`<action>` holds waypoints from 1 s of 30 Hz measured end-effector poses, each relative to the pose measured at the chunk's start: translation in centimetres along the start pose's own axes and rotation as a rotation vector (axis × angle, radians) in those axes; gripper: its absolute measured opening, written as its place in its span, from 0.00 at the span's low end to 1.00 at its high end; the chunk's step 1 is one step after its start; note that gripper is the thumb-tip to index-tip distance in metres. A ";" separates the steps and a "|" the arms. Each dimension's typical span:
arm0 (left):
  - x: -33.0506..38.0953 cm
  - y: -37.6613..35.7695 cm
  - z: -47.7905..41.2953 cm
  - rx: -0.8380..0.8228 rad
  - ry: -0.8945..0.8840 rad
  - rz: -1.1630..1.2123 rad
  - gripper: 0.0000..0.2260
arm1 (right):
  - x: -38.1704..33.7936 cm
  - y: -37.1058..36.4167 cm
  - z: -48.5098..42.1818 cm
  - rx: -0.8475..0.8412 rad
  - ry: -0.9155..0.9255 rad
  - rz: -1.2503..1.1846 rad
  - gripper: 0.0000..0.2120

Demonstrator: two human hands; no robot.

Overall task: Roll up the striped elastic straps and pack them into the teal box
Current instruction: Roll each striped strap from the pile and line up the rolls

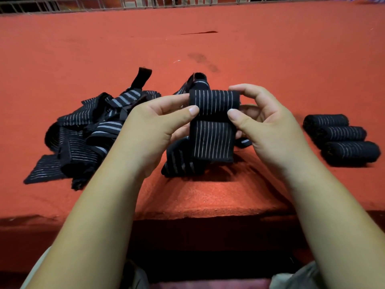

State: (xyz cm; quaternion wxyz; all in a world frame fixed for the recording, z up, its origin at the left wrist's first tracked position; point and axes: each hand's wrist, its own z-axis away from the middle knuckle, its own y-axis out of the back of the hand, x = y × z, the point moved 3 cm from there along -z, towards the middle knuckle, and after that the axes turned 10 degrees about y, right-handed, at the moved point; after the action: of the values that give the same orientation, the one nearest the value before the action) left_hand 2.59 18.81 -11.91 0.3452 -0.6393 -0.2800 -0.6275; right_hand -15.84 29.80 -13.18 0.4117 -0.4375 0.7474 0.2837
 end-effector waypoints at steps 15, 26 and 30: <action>0.2 0.3 0.2 -0.044 -0.042 -0.107 0.17 | 0.2 0.0 0.0 0.012 -0.016 -0.145 0.16; 0.0 0.1 0.1 -0.019 0.063 0.087 0.12 | 0.0 -0.2 0.2 0.025 -0.020 -0.167 0.15; -0.1 0.6 0.0 0.005 0.050 0.057 0.15 | 0.4 -0.2 0.2 0.078 -0.070 -0.143 0.12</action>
State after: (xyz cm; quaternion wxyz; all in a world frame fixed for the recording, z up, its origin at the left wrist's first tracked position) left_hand 3.00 18.45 -12.08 0.3713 -0.6304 -0.2545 -0.6324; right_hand -15.75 29.71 -13.59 0.4733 -0.4631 0.7100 0.2395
